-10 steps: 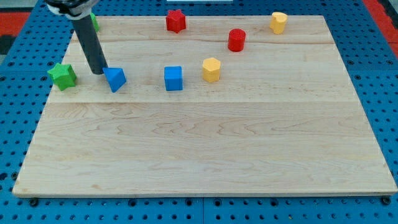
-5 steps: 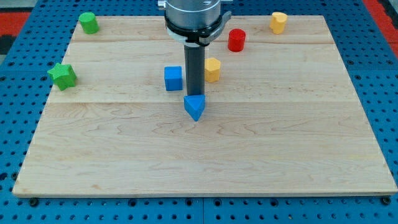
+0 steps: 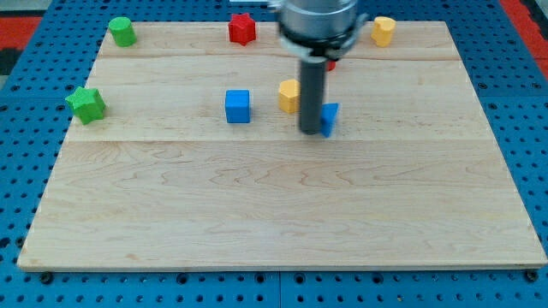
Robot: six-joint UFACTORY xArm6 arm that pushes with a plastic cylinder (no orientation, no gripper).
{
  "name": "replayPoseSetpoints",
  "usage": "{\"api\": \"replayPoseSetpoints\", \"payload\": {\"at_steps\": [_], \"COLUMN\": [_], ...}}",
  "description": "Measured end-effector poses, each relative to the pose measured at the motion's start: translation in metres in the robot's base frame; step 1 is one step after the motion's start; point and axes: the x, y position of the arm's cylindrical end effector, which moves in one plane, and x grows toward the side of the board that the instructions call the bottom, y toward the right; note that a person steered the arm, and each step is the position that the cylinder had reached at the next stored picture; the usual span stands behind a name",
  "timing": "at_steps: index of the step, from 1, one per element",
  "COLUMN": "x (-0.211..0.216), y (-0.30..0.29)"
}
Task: Move the yellow hexagon towards the bottom right of the board
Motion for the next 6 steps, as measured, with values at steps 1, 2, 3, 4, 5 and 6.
{"api": "replayPoseSetpoints", "payload": {"at_steps": [1,2,3,4,5,6], "x": [-0.021,-0.030,-0.030,-0.028,-0.027,-0.027], "y": [0.063,0.075,0.075,0.070,0.069,0.069]}}
